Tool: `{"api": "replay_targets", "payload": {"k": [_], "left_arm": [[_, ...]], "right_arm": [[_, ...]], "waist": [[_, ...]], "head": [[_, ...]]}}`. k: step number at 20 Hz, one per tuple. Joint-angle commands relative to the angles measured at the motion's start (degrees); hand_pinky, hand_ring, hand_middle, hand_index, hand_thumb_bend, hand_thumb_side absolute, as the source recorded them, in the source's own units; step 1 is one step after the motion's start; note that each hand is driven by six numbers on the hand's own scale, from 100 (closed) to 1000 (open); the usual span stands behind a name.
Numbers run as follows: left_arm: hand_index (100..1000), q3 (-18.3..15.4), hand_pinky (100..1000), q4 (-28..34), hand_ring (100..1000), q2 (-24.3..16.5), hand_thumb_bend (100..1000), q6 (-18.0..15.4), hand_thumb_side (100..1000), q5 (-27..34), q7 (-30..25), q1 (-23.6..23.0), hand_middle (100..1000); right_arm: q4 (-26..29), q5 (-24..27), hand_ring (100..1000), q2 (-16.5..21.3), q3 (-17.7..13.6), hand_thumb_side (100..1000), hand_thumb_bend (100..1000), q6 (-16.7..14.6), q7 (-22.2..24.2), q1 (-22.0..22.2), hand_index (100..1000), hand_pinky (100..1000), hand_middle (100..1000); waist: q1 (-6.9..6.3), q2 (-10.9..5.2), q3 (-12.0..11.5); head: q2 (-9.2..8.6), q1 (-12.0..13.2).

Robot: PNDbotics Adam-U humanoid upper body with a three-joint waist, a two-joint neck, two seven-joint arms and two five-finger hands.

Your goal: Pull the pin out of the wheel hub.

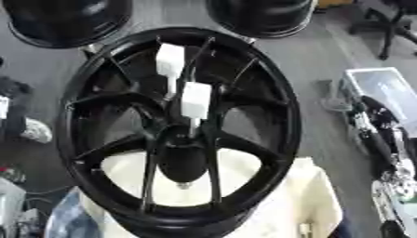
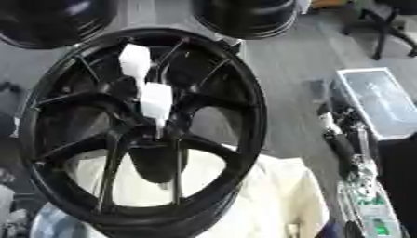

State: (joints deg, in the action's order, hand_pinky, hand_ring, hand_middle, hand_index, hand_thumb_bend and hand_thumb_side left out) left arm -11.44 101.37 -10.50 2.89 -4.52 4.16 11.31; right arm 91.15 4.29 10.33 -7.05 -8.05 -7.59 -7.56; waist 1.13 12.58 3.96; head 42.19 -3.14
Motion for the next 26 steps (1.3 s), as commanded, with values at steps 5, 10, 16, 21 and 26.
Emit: {"api": "replay_targets", "payload": {"k": [5, 10, 16, 21, 26], "left_arm": [[748, 0.16, 713, 0.63, 780, -0.03, 444, -0.22, 695, 0.12, -0.2, 0.38, 656], [748, 0.17, 713, 0.69, 780, -0.05, 444, -0.3, 694, 0.06, -0.25, 0.44, 656], [750, 0.33, 714, 0.96, 781, -1.23, 446, -0.45, 687, -0.03, -0.53, 0.72, 659], [752, 1.8, 716, 2.17, 781, -10.18, 443, -0.65, 657, 0.4, -1.33, 3.4, 661], [788, 6.3, 727, 3.07, 793, -27.63, 450, -1.72, 588, -1.02, -5.5, 10.11, 705]], "right_arm": [[1.33, -0.05, 762, 0.75, -0.27, 480, 186, -0.14, -0.14, -0.39, 837, 800, 736], [1.28, -0.09, 762, 0.68, -0.25, 481, 187, -0.1, -0.14, -0.26, 837, 800, 735], [1.28, -0.1, 762, 0.63, -0.23, 480, 188, -0.08, -0.18, -0.31, 837, 801, 735], [1.24, -0.11, 762, 0.91, -0.2, 479, 188, -0.05, -0.19, -0.28, 837, 800, 735], [1.12, -0.24, 762, 1.28, 0.14, 480, 188, 0.03, 0.09, -0.18, 837, 800, 735]], "waist": [[-0.19, -1.13, 0.17], [-0.22, -1.15, 0.26], [-0.34, -1.2, 0.53], [-0.78, -1.43, 1.04], [-1.53, -1.79, 2.05]], "head": [[-0.15, 0.04], [-0.17, 0.03], [-0.26, 0.0], [-0.51, -0.06], [-0.77, 0.27]]}}
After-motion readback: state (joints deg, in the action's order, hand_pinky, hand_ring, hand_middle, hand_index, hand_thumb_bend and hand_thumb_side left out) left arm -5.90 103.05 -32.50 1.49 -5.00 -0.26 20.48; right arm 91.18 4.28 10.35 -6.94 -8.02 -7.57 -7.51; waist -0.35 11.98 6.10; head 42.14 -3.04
